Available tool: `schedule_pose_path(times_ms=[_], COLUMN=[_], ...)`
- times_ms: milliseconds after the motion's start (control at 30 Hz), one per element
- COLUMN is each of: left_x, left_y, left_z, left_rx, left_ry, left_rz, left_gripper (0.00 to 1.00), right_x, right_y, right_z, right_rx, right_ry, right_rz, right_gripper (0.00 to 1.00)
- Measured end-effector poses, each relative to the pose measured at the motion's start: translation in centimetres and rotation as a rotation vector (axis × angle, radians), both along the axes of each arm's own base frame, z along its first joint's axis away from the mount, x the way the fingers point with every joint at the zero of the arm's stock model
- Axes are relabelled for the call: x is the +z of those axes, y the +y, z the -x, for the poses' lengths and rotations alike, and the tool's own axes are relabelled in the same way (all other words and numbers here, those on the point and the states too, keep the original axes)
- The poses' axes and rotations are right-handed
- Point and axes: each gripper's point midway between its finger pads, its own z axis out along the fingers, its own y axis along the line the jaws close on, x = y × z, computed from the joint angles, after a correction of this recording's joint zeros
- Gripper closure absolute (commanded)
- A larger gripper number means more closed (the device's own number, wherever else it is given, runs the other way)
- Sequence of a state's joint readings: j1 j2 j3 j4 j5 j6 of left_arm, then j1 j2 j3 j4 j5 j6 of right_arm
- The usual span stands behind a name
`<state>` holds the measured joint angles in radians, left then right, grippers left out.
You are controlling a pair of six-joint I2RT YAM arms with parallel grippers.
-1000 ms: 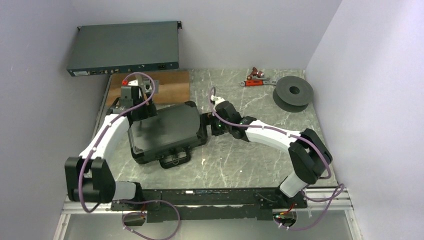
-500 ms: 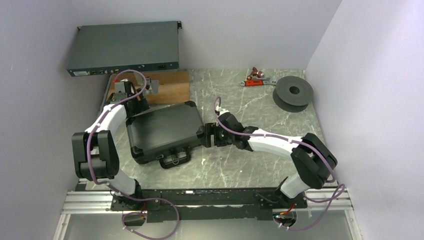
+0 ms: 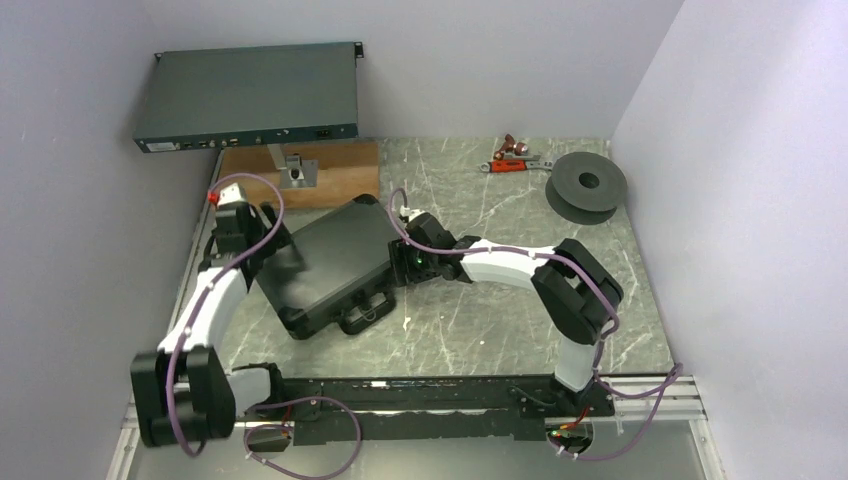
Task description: Pack up texas hold em set
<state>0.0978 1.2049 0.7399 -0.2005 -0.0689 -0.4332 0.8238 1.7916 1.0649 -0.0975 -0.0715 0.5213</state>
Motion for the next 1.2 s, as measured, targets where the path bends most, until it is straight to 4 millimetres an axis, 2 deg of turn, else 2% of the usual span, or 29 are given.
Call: schedule_pose_path(times_ms=[233,367,433,600,700,867,1000,1200], left_x=[0.5,1.9,3.4,8.4,9.7,8.1,6.4,6.4], left_y=[-0.7,-1.9,-2.7,-3.6,-4.2,-5.8,-6.8,-7.3], left_z=[4.8,7.2,8.2,7.9,7.3,5.7,5.8,6.2], left_rx=[0.016,-0.005,-0.038,-0.102,-0.153,-0.253,-0.293,-0.316], left_ry=[-0.053,-0.048,-0.043,-0.139,-0.164,-0.111,-0.071,-0.092], left_rz=[0.024,0.064,0.078,0.067,0.057,0.102,0.141,0.157], left_gripper=[0.08,0.09,0.08,0.08,0.09,0.10,0.09,0.15], right_x=[-1.3,-1.2,-1.1,-0.9,-0.8,-1.1,-1.4,-1.2], right_y=[-0.1,0.1,0.1,0.0,0.2,2.1,3.9,5.0], right_z=[-2.6,-3.2,-3.3,-3.3,-3.5,-4.5,-4.8,-4.6], right_rx=[0.049,0.071,0.086,0.107,0.131,0.192,0.241,0.285], right_ry=[-0.042,-0.063,-0.073,-0.088,-0.087,-0.076,-0.071,-0.075], right_rz=[0.074,0.077,0.077,0.086,0.098,0.058,0.015,-0.010], right_gripper=[0.35,0.35,0.34,0.34,0.34,0.35,0.34,0.33])
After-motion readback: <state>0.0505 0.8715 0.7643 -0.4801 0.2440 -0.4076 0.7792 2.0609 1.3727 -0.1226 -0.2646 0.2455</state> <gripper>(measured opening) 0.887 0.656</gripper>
